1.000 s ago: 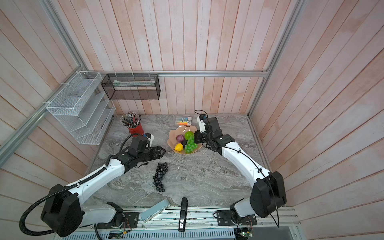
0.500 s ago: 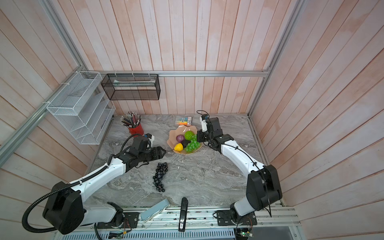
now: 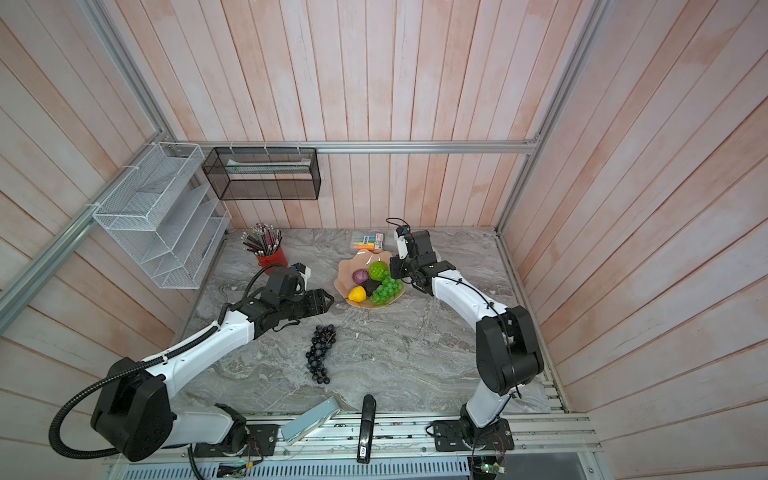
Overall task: Place and organize the fake fruits in the fruit bowl
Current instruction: 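Lower the green grapes into the bowl beside the avocado with the right gripper, then lower the left gripper onto the black grape bunch while the right gripper releases the grapes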
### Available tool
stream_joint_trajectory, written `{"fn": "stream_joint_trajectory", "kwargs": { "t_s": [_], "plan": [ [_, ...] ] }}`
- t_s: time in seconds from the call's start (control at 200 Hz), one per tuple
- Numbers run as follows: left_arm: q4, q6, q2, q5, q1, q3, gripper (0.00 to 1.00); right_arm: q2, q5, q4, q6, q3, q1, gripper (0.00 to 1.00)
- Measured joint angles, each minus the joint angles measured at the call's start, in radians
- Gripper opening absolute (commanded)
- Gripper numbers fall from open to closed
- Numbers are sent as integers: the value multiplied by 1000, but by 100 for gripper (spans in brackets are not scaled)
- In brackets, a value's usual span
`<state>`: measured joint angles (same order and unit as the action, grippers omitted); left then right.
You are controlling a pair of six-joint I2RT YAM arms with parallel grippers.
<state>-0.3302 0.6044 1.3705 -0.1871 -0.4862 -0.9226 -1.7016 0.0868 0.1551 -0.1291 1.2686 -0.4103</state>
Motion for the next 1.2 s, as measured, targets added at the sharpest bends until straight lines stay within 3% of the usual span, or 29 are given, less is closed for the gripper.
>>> {"fn": "stream_joint_trajectory", "kwargs": {
  "t_s": [0.615,0.84,1.055,1.2],
  "plan": [
    [-51,-10,34,-70,0,-40,72,-148,-18,-65,26,56,15,0],
    [-89,-1,-31,-75,0,17,72,-189,-5,-68,45,86,19,0],
    [-172,-2,-63,-60,0,39,72,-185,15,-47,61,98,17,43],
    [-239,-22,-64,-18,0,36,72,-127,-16,-18,77,97,-10,60]
  ]
}}
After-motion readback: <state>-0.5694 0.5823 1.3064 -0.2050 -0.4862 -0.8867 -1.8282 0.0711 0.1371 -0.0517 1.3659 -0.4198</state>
